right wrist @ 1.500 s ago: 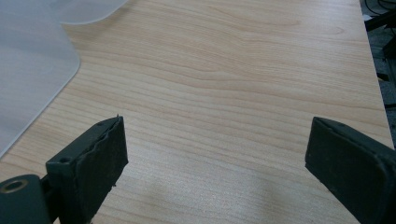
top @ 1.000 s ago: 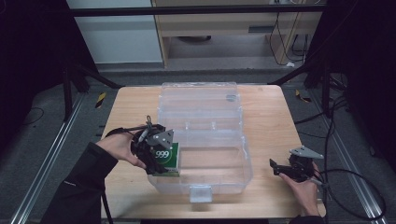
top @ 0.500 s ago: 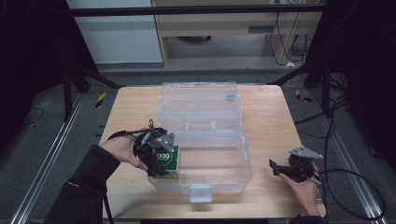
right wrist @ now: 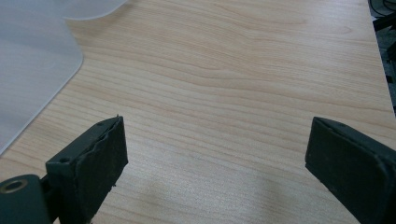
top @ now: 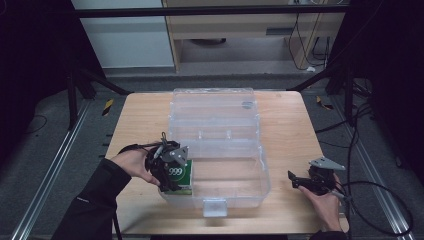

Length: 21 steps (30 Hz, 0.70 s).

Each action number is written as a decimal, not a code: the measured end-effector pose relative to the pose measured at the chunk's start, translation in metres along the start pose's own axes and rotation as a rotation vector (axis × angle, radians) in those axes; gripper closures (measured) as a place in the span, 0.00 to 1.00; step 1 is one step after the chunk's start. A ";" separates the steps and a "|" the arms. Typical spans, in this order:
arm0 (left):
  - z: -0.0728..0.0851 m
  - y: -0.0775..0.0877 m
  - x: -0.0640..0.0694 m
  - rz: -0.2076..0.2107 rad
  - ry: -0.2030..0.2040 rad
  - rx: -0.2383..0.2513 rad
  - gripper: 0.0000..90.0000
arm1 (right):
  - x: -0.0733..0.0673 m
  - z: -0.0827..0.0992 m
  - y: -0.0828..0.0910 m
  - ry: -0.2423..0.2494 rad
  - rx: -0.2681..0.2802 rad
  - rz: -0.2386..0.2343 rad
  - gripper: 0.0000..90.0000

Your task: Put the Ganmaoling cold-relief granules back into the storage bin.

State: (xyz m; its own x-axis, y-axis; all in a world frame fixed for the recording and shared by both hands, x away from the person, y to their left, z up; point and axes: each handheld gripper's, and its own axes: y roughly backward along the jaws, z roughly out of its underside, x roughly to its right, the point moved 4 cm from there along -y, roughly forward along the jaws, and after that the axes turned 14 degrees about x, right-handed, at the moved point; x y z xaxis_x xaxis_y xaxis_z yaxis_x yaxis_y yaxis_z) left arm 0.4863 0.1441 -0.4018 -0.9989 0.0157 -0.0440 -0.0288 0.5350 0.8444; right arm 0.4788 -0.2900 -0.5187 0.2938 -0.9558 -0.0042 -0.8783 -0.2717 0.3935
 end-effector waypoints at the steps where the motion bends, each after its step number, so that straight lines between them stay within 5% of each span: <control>1: 0.001 -0.001 0.000 0.001 -0.002 -0.001 0.17 | 0.000 0.000 0.000 0.001 0.000 0.000 0.07; 21: 0.010 -0.018 -0.001 0.009 0.006 -0.020 0.16 | -0.001 0.001 -0.001 0.004 -0.004 -0.005 0.06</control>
State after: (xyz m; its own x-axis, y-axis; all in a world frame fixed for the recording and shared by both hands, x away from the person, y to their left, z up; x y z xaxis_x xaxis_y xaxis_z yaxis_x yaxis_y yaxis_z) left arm 0.4884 0.1424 -0.4225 -0.9993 0.0150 -0.0329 -0.0204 0.5178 0.8553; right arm 0.4789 -0.2892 -0.5196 0.2994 -0.9541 -0.0025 -0.8754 -0.2757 0.3971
